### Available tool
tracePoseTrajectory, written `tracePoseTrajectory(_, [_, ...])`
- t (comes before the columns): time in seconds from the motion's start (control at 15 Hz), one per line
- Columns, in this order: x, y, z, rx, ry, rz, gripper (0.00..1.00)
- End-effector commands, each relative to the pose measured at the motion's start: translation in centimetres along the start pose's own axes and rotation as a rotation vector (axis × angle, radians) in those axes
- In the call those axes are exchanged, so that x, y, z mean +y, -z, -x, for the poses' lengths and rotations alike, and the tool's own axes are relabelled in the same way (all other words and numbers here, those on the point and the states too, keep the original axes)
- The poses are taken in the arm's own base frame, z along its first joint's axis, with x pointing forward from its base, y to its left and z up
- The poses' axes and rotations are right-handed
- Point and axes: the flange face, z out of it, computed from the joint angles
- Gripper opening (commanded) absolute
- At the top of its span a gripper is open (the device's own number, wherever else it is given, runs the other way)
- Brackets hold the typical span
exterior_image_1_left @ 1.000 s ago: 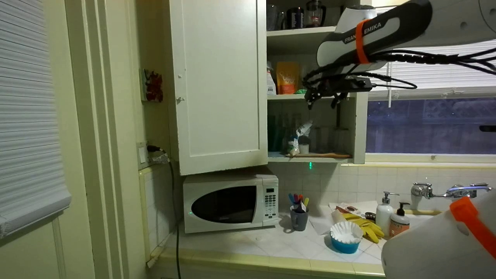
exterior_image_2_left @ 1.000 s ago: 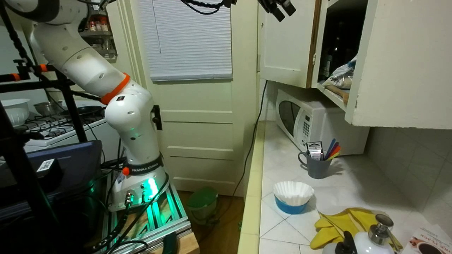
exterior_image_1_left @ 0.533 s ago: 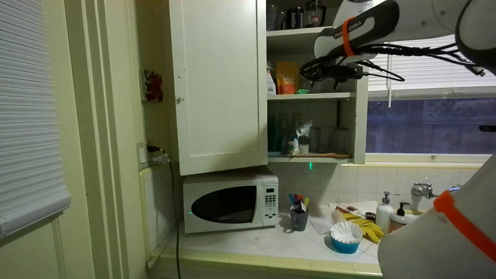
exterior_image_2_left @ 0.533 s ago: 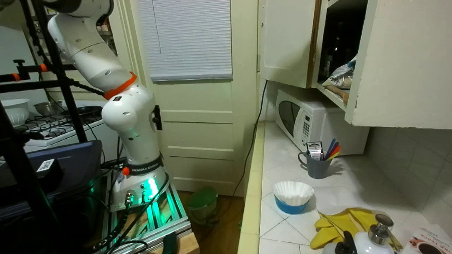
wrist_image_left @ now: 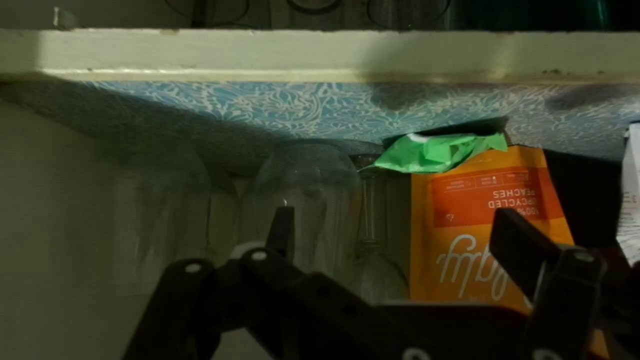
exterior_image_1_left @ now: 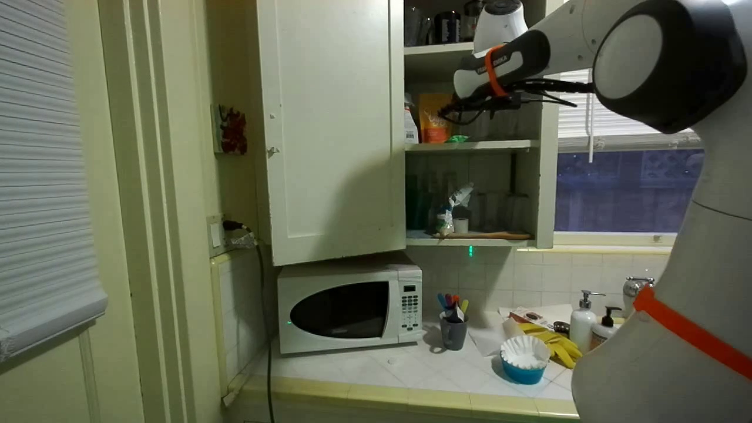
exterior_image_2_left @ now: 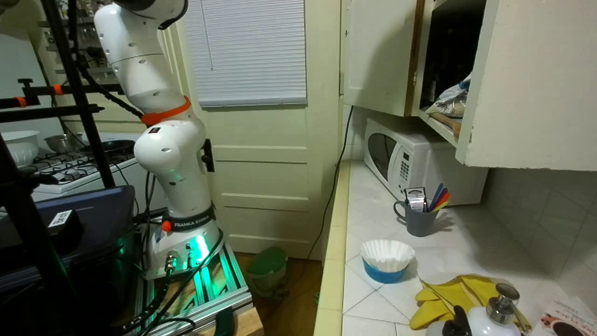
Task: Remove the green sachet from the top cabinet
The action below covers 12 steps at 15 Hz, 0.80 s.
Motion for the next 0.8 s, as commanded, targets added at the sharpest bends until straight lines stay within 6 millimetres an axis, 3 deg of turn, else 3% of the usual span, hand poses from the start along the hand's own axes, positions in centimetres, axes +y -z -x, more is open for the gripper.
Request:
tracePoseTrajectory(0.0, [-1.4, -2.8, -1.0, 0.011, 0.016, 0.054, 1.00])
tracePoseTrajectory(0.27, [-2.9, -5.0, -0.5, -0.011, 0.042, 0.057, 1.00])
tracePoseTrajectory(0.73, [-5.6, -6.4, 0.5, -0.034, 0.110, 0.058, 1.00])
